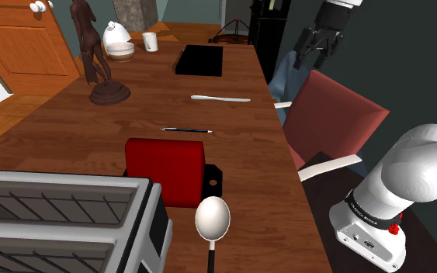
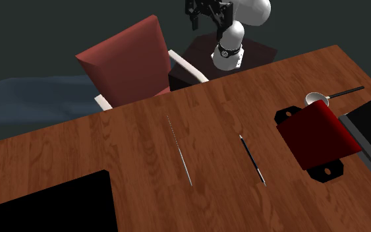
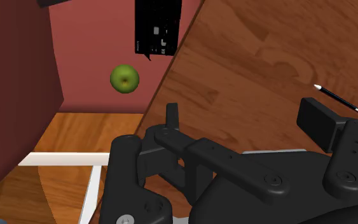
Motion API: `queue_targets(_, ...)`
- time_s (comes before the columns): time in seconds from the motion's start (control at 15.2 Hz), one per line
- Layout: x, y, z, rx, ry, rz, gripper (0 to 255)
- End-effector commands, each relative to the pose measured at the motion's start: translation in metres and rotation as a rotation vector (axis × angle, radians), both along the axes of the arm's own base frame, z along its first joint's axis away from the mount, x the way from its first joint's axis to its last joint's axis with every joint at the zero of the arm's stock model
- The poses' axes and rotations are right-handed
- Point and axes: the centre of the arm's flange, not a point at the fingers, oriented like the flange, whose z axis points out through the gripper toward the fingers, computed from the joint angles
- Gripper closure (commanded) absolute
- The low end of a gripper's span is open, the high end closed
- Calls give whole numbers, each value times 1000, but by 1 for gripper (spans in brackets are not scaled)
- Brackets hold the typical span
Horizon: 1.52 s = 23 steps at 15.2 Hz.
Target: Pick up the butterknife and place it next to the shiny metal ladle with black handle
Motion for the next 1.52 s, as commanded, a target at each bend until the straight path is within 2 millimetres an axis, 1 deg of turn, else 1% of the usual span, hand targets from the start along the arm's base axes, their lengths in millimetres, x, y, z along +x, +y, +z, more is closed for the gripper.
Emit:
queue_targets(0.0,0,0,0,0,0,0,0)
queue_targets(0.4,69,-10,-38,-20,-26,216,0)
queue_targets(0.73,127,-8,-69,-36,-47,397,0)
queue_targets(1.06,185,4,-99,-52,-68,577,0)
queue_targets(1.45,251,32,-133,-72,-94,793,0)
